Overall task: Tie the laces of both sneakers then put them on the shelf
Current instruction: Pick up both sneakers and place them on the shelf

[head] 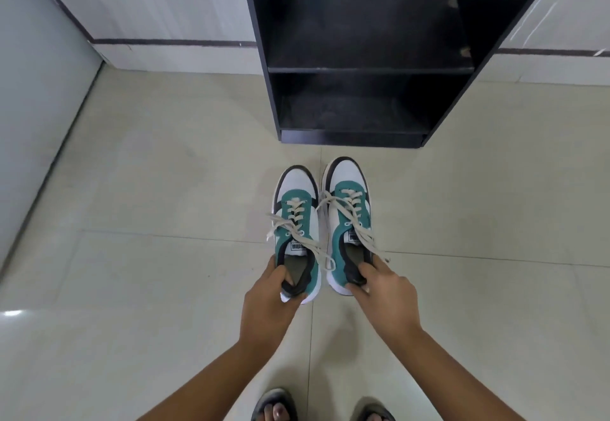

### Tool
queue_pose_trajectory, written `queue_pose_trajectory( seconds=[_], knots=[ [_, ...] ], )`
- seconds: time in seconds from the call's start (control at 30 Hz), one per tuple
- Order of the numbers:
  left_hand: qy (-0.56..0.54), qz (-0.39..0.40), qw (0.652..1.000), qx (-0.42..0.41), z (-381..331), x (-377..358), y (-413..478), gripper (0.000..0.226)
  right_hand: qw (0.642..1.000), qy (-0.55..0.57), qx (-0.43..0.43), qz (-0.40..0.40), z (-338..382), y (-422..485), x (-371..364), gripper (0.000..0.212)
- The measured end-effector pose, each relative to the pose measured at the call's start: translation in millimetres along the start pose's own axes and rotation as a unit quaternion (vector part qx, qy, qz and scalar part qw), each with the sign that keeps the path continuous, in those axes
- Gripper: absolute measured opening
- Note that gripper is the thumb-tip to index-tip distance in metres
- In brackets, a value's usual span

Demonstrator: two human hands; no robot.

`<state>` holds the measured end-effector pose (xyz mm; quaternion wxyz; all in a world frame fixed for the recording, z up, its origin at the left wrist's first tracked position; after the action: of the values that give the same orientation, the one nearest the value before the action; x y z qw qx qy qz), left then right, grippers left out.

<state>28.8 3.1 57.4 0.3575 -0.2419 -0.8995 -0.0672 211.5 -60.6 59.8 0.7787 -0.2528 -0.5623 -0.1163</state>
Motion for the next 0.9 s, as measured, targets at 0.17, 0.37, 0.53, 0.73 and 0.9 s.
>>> queue_pose_trajectory(
  seconds=[0.17, 0.37, 0.53, 0.73, 0.9],
  knots=[
    [0.074, -0.026, 0.995, -0.059, -98.7, 99.7, 25.2, 0.029, 0.996, 0.001, 0.015, -0.085, 25.9, -14.0, 144.7, 0.024],
    [0.100, -0.063, 0.985, -0.129, -228.7, 210.8, 82.7, 0.026, 0.987, 0.012, 0.022, -0.159, 68.1, -4.0, 311.8, 0.023],
    [0.074, -0.074, 0.984, -0.142, -289.6, 270.0, 169.1, 0.026, 0.986, -0.006, 0.021, -0.165, 100.4, 58.9, 402.6, 0.024],
    [0.035, -0.067, 0.993, -0.089, -306.5, 285.1, 263.1, 0.030, 0.995, -0.005, 0.012, -0.096, 121.8, 149.1, 426.6, 0.024],
    [0.027, -0.066, 0.997, -0.028, -296.4, 273.9, 301.0, 0.034, 0.998, -0.012, -0.003, -0.060, 124.5, 183.3, 415.9, 0.026]
  ],
)
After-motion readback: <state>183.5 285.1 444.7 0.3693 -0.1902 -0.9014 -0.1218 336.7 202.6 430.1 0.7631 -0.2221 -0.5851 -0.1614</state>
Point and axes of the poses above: each hand's wrist, its own y-axis towards the middle knuckle, its own x-axis out of the back of the hand, z = x × y, the point moved 8 cm from there along y, towards the middle knuckle, and after that the axes turned 8 degrees about -x, right-handed, at the moved point
